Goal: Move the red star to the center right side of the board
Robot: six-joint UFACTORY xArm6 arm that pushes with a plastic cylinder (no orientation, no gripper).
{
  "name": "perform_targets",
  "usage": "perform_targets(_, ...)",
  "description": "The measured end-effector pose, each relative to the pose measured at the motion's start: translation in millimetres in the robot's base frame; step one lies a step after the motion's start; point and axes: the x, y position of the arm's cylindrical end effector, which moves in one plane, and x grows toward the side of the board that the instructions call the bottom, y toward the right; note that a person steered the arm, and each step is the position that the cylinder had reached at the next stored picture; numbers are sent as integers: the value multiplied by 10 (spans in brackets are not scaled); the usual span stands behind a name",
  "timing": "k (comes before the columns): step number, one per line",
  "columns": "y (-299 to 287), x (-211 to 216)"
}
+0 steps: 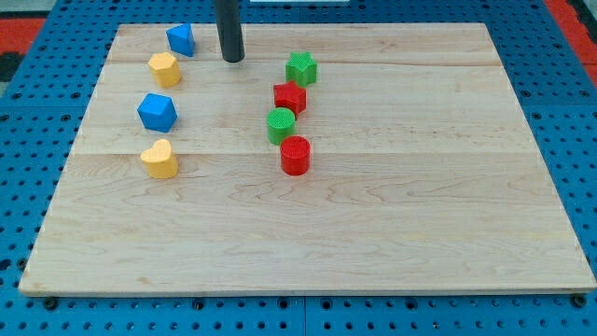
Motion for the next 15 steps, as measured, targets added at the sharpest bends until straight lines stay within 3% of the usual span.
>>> perform_targets(3,120,0)
perform_targets(4,138,220)
perform_targets(5,354,733)
perform_targets(7,2538,1269)
perform_targets(9,1866,1163)
perform_targets(10,1810,1697)
perform_targets(11,1716,1973)
perform_targets(12,2295,2060)
perform_targets(13,2352,1749)
perform_targets(14,1975,1963)
perform_targets(15,1831,1599)
